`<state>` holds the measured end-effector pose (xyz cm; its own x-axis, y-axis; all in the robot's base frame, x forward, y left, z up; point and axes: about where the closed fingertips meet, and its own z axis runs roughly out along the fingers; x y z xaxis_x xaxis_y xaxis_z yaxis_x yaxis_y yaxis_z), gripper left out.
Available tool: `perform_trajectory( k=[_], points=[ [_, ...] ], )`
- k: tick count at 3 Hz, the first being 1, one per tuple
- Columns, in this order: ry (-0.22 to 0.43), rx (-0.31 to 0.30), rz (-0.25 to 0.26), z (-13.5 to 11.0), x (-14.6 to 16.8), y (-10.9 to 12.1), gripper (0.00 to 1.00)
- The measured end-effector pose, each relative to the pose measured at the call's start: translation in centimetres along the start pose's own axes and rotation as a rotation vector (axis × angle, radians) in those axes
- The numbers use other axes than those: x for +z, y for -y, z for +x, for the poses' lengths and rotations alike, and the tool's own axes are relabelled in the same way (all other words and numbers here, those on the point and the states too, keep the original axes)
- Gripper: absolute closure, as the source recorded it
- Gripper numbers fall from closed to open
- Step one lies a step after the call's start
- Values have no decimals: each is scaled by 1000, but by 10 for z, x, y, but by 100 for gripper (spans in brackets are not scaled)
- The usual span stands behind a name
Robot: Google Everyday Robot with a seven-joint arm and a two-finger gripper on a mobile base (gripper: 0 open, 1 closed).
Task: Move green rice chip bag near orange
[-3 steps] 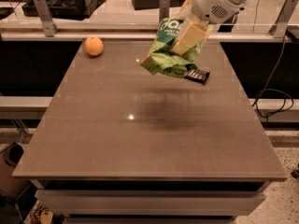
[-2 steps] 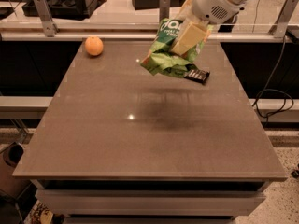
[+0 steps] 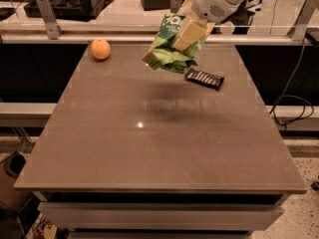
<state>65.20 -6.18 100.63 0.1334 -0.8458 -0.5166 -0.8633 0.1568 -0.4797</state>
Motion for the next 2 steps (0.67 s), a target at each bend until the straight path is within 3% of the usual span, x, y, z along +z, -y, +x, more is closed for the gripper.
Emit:
perform_trajectory(
  k=[2],
  points=[
    [37,3,80,7,35,49,100]
  ],
)
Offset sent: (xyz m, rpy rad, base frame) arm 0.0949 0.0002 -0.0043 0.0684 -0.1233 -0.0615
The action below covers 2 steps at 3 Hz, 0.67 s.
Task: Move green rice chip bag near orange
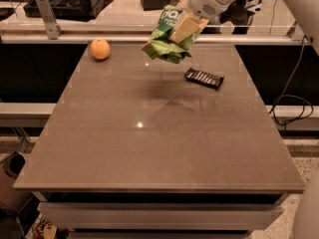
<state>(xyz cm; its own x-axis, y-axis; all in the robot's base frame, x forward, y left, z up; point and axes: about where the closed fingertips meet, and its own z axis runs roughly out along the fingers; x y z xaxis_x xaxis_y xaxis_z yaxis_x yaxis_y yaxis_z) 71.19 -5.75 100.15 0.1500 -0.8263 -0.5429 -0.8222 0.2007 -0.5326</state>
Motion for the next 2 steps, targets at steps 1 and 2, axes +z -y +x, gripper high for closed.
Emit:
perform_trajectory(
  k=[1,2],
  points=[
    [21,13,12,5,22,14,100],
    [52,9,-3,-1,44,19,100]
  ],
)
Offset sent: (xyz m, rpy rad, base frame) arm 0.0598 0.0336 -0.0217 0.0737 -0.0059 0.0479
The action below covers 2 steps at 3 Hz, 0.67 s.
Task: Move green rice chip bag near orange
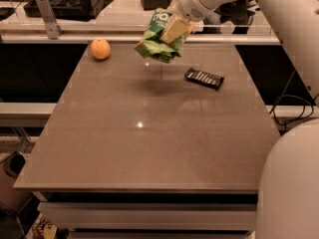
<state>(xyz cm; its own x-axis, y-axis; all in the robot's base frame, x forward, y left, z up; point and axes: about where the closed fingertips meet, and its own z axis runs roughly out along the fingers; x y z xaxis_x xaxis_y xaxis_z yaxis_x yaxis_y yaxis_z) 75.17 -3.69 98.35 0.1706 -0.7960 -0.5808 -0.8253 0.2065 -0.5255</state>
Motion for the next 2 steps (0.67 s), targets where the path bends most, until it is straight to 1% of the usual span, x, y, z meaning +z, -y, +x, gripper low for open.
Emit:
perform_trajectory(
  k=[2],
  points=[
    [71,-15,-54,-22,44,-1,100]
  ],
)
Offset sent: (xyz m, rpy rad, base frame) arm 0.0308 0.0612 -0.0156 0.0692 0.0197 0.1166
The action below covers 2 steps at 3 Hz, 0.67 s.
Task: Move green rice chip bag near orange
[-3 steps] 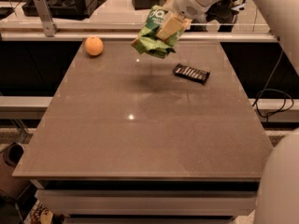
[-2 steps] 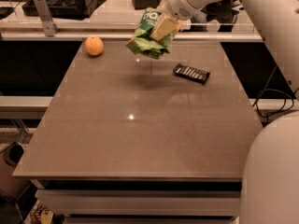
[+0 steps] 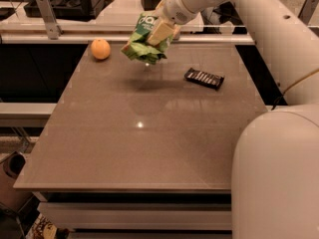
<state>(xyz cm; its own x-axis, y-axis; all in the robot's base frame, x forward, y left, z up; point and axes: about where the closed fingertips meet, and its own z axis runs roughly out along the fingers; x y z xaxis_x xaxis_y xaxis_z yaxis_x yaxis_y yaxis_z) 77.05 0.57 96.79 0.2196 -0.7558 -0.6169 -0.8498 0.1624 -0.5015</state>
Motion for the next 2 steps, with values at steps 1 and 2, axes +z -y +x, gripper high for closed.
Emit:
perform_trajectory(
  k=[1,2],
  points=[
    [33,-6,-14,-9,17,3,100],
    [56,-14,-28,-18,29,5,100]
  ],
)
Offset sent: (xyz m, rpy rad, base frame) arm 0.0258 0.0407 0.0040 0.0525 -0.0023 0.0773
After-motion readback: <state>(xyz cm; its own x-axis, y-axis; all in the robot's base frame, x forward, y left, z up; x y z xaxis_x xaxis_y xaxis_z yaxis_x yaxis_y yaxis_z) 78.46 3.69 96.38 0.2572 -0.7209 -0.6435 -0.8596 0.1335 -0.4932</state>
